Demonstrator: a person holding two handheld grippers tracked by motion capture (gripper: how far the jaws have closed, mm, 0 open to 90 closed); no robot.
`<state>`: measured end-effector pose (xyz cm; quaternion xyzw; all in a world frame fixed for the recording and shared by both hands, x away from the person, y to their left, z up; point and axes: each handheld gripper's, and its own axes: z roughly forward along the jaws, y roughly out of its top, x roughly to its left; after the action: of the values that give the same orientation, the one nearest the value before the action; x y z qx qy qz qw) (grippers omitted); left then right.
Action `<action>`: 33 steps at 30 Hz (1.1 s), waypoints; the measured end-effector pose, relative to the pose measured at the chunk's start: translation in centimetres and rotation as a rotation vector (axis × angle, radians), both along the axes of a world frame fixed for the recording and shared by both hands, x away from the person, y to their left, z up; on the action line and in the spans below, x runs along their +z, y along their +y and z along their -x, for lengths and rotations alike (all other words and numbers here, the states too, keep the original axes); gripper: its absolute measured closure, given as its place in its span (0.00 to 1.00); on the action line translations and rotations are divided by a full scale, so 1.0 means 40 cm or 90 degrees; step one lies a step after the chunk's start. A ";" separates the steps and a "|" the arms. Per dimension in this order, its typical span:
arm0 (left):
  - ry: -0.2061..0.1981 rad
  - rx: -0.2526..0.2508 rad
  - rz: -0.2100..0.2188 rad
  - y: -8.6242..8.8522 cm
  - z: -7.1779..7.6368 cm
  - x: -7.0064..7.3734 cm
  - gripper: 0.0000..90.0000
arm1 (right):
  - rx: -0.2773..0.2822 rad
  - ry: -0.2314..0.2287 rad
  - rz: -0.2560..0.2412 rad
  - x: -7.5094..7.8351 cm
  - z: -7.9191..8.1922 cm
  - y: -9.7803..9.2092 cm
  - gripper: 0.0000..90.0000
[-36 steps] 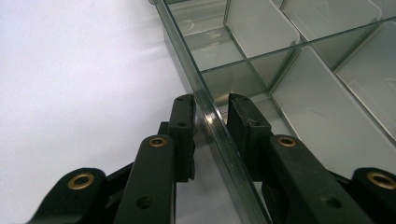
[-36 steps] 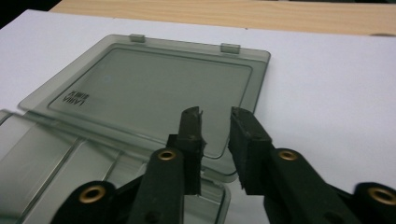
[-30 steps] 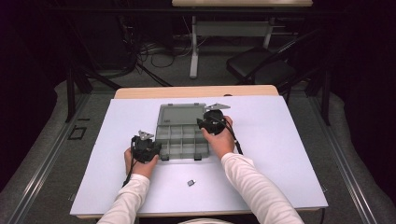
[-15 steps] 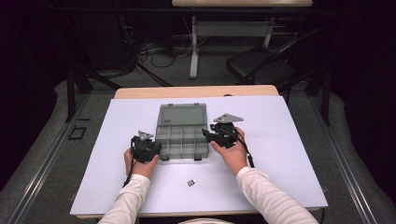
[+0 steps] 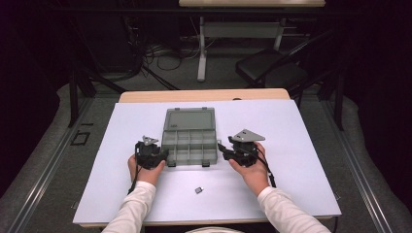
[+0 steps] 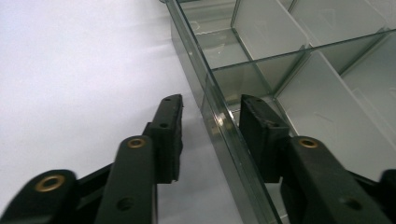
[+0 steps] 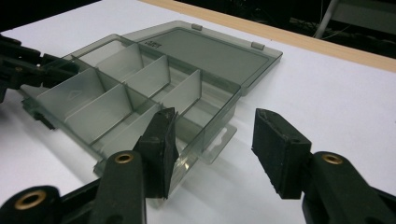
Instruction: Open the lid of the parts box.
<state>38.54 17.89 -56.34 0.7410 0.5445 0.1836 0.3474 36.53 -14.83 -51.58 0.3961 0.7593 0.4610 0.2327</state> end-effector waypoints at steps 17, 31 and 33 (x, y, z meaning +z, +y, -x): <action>-0.062 -0.021 0.044 0.035 0.079 0.065 0.45 | 0.010 0.000 -0.010 0.018 0.084 -0.098 0.38; -0.091 -0.119 0.083 0.019 0.153 0.129 0.42 | 0.041 -0.011 -0.042 0.033 0.127 -0.148 0.35; -0.093 -0.123 0.093 0.012 0.162 0.138 0.35 | 0.051 -0.014 -0.041 0.036 0.136 -0.153 0.32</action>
<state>32.07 18.37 -50.81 0.7475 0.4556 0.1629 0.4552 31.10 -20.94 -50.14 0.3675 0.7569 0.4983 0.2095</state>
